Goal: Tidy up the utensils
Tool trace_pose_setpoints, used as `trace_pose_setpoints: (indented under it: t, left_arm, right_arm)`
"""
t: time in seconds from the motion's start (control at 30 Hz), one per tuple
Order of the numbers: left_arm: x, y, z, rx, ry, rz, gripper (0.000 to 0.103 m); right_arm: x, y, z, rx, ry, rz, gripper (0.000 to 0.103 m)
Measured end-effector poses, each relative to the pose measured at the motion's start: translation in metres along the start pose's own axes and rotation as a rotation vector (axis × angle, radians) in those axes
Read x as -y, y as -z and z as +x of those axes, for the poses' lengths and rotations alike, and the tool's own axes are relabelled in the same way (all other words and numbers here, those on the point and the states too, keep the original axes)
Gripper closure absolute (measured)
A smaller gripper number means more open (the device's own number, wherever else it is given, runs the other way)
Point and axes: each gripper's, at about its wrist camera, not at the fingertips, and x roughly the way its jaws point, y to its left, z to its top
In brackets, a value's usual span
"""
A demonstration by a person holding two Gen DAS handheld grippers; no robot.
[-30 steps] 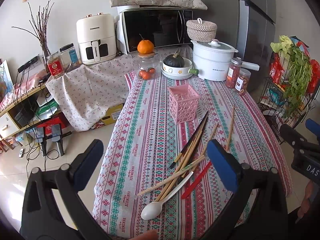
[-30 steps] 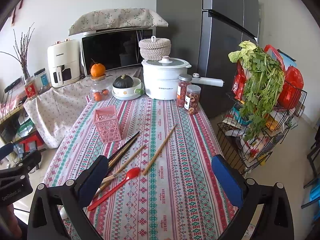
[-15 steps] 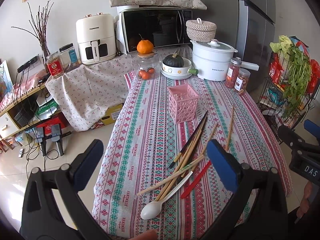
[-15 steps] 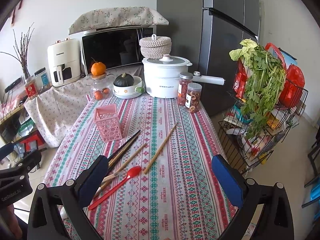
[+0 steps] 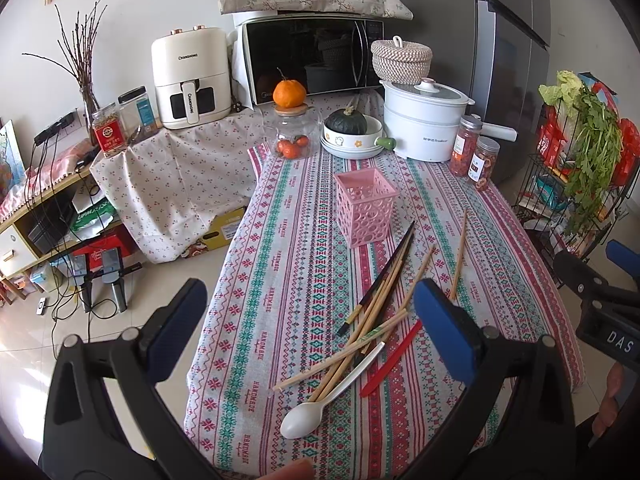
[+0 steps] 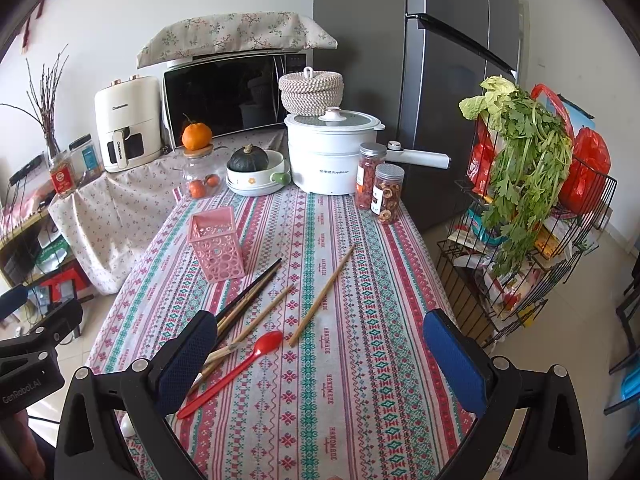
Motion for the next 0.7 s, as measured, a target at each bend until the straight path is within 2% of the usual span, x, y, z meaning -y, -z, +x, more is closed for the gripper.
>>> trace_pose_setpoints:
  t: [0.7]
  left_arm:
    - [-0.0002,0.0002,0.0,0.001,0.001,0.001,0.0]
  right_arm:
    - [0.0006,-0.0005,0.0008,-0.004,0.0,0.001,0.0]
